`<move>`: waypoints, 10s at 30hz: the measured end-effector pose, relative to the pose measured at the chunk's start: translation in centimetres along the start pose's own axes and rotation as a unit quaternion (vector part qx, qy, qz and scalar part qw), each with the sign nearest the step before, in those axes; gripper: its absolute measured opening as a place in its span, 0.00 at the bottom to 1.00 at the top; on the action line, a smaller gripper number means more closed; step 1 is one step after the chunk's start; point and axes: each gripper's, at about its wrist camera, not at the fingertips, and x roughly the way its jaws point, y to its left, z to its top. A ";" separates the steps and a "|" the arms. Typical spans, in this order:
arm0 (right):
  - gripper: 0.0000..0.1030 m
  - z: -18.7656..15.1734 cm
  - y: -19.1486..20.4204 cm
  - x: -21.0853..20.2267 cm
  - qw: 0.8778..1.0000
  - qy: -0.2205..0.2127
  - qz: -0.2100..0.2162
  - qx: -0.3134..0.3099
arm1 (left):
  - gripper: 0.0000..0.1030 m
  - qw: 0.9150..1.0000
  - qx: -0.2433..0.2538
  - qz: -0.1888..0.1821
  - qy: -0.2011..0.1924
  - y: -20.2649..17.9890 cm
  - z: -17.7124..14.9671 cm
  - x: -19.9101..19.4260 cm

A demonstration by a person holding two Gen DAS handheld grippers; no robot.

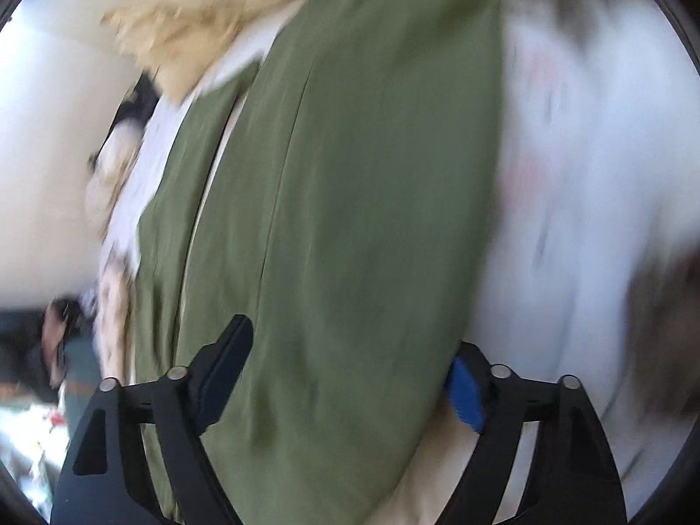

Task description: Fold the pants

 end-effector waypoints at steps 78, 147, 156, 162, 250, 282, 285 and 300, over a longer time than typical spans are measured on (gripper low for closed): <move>0.00 23.4 24.7 13.4 0.891 -0.026 -0.135 -0.433 | 0.88 0.952 0.281 0.099 0.067 -18.8 3.9 24.5; 0.14 16.5 14.0 18.3 0.977 0.049 0.181 -0.102 | 0.13 0.981 -0.192 0.015 -0.007 -1.7 5.8 15.5; 0.14 16.7 13.2 18.0 0.974 0.074 0.188 -0.106 | 0.40 0.974 -0.226 0.007 0.018 0.5 6.8 16.5; 0.14 16.8 13.1 18.3 0.973 0.084 0.192 -0.099 | 0.50 0.980 -0.185 -0.025 0.075 -0.5 8.3 20.4; 0.53 -26.7 19.4 -3.8 0.782 0.303 0.145 -0.525 | 0.08 0.988 0.146 -0.056 -0.013 -5.5 4.1 -0.4; 0.78 -13.1 14.3 -5.0 0.861 0.232 0.168 -0.420 | 0.83 0.945 0.314 -0.046 0.076 -17.8 -7.3 0.0; 0.78 -16.6 14.6 -2.5 0.846 0.266 0.156 -0.434 | 0.87 0.960 0.280 0.005 0.000 -15.0 -4.2 -0.8; 0.12 -23.4 14.3 -3.6 0.876 0.291 0.173 -0.344 | 0.87 0.987 0.145 -0.056 0.045 -11.3 -2.2 -0.3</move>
